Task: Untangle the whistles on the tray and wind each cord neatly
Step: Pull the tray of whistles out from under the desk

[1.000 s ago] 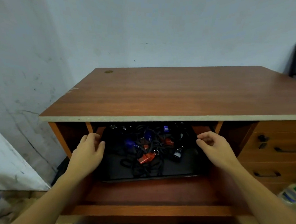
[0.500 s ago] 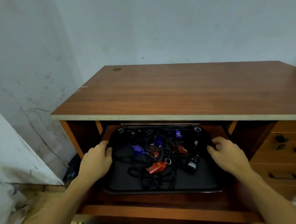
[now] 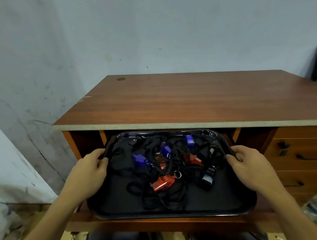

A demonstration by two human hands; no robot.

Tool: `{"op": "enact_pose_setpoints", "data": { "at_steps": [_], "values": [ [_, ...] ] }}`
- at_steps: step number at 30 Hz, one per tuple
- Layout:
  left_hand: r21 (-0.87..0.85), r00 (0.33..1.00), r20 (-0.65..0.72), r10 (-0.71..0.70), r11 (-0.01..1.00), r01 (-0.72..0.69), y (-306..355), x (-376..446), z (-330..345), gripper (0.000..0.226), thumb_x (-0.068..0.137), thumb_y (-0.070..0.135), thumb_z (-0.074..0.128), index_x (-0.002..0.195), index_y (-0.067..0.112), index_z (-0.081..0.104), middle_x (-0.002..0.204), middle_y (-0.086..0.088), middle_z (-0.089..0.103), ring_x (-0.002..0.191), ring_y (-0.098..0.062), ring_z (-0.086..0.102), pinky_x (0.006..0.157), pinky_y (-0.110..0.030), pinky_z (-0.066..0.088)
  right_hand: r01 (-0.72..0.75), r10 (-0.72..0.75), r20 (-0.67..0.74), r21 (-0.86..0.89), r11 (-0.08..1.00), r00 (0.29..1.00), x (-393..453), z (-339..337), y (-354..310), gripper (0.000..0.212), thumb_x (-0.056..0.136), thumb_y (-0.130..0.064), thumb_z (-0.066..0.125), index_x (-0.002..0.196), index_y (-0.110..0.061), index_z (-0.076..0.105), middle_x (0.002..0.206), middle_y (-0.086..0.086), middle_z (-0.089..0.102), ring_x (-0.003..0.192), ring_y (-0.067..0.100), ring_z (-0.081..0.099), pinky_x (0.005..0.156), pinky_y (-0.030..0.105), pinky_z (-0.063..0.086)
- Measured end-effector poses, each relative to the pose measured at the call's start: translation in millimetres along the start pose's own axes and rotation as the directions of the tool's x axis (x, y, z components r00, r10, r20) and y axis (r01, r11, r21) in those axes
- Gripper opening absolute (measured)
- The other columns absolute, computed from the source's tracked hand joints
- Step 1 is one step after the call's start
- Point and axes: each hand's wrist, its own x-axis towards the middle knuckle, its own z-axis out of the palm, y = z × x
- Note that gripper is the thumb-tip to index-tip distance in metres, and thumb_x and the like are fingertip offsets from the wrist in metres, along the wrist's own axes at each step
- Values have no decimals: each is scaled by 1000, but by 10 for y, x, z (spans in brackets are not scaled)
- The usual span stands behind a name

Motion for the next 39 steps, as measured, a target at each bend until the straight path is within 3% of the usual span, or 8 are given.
{"op": "enact_pose_setpoints", "data": {
  "at_steps": [3,8,12,16,22,29,35,39],
  "values": [
    [86,999,6,35,996,-36,53,6,-140,32,103,25,47,133,18,54,91,7,67,80,-15,65,73,-40,54,41,-42,-16,-80,996,999,-31,-126,-136,15,98,-34,56,107,-29,66,103,-1,72,107,26,66,89,46,54],
    [129,998,28,50,990,-53,149,210,-374,16,102,24,46,108,17,59,88,0,68,76,-20,64,74,-45,55,60,-58,17,-143,988,998,156,-358,-375,17,99,-34,54,100,-25,69,92,2,73,90,25,68,81,46,57],
    [131,998,42,42,990,-48,221,572,-449,16,102,23,46,105,17,60,93,-6,69,78,-22,66,72,-42,56,87,-87,8,-122,989,996,436,-536,-577,18,99,-32,57,106,-23,70,103,4,72,95,29,67,87,49,57],
    [157,998,14,55,986,-56,278,1060,-468,20,101,24,46,102,10,61,91,-10,67,79,-28,63,72,-46,55,88,-95,-43,-149,985,995,830,-629,-771,19,96,-33,60,98,-19,73,99,9,73,92,33,66,84,45,56],
    [193,996,-26,82,978,-75,394,1887,-420,19,101,22,44,91,13,57,81,-8,64,71,-26,61,64,-40,50,106,-118,-60,-169,980,991,1648,-573,-992,21,98,-35,57,100,-20,72,102,9,74,93,32,68,82,45,56],
    [237,993,-79,82,970,-61,397,3102,-19,15,102,30,42,99,21,54,85,2,63,71,-20,60,64,-38,51,126,-137,-77,-143,982,988,2930,-180,-1056,20,99,-34,54,106,-24,70,105,6,74,100,32,67,83,46,55],
    [291,997,-60,53,956,-33,421,3425,116,11,103,29,43,97,23,51,80,6,61,66,-14,60,56,-31,49,90,-94,-16,-164,982,995,3303,-6,-1086,22,99,-35,54,115,-26,67,113,4,72,104,32,67,86,47,56],
    [304,993,-88,81,951,-51,381,3488,176,17,102,31,43,95,22,57,81,4,64,70,-18,60,58,-34,47,99,-116,-65,-219,971,991,3415,86,-1032,24,98,-38,54,115,-28,67,113,4,72,102,33,67,81,41,55]
  ]
}}
